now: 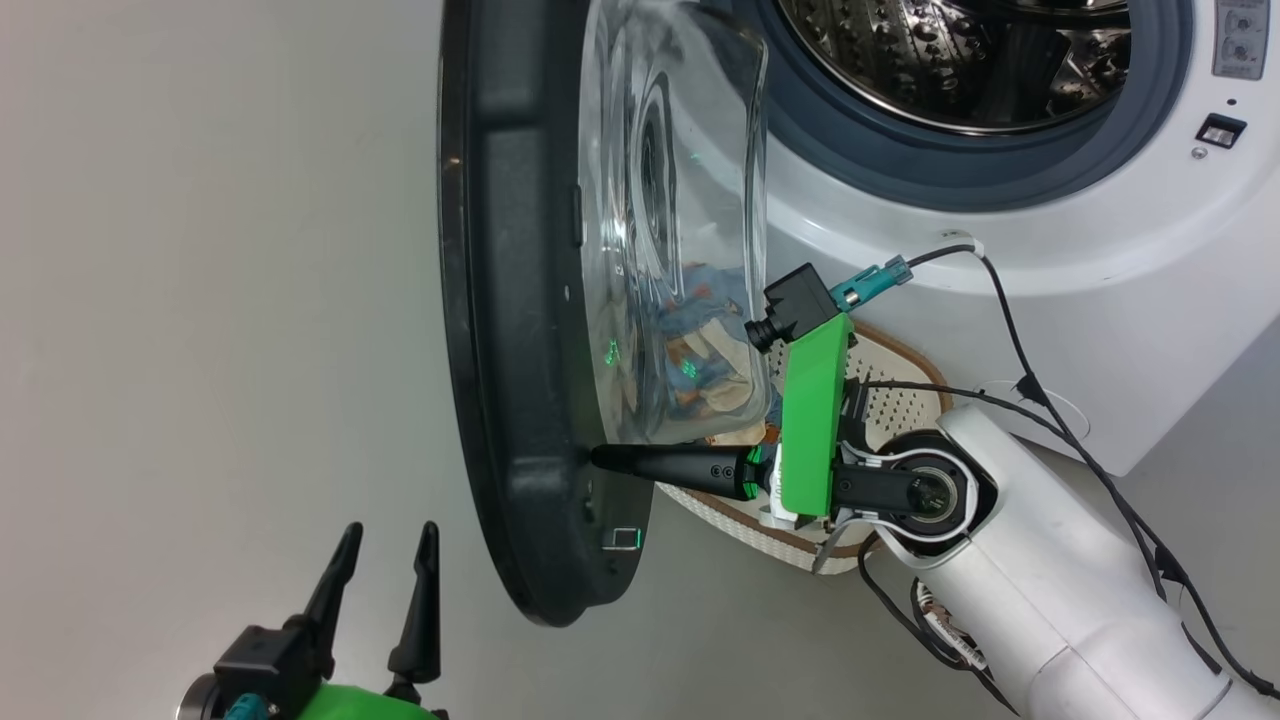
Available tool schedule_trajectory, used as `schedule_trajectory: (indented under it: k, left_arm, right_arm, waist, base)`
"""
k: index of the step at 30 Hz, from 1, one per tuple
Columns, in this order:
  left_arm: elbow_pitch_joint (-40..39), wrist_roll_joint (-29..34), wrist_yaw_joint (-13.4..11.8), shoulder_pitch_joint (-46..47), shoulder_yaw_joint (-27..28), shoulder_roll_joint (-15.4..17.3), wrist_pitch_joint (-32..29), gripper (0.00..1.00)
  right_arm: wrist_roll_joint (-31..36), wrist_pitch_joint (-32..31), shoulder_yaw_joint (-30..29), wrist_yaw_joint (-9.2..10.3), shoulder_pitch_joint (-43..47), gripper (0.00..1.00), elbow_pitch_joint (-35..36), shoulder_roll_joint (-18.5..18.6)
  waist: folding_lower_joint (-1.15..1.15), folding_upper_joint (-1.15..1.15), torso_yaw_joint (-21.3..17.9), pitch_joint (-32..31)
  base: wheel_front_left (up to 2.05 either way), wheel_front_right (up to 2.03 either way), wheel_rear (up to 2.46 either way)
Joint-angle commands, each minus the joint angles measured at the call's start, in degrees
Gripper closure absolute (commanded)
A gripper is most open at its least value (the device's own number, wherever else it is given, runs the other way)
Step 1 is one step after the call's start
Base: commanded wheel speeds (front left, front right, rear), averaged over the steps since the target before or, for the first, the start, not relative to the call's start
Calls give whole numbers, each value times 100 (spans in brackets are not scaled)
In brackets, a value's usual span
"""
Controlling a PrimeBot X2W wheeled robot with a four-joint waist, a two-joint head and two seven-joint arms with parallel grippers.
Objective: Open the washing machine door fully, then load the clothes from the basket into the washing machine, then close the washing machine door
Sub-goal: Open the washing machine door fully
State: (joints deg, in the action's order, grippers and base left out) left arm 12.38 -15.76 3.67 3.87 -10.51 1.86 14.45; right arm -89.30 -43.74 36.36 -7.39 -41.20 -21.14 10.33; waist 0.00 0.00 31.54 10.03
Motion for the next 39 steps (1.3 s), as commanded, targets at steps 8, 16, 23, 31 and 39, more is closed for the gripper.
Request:
schedule_trajectory:
  k: [8,16,23,31,39]
  left_arm:
    - [-1,82,9,129,244,102,55,0]
    - [95,184,92,74,325,101,55,0]
    - [116,274,140,27,412,101,55,0]
    - [125,352,188,-52,539,101,55,0]
    - [133,380,213,-107,631,101,55,0]
  right_arm:
    - [39,330,-27,-10,191,65,106,-45]
    - [64,683,-126,-10,625,0,102,250]
    - [206,1083,-174,-10,1036,0,106,614]
    - [422,1853,-205,-10,1553,0,113,1116]
    - [744,2967,-59,-10,1944,0,-4,1455]
  waist:
    - [0,0,-54,-198]
    - [0,0,-238,-384]
    - [0,0,-375,-483]
    - [0,0,-526,-569]
    - [0,0,-646,-604]
  base:
    - [0,0,0]
    - [0,0,0]
    - [0,0,0]
    - [0,0,0]
    - [0,0,0]
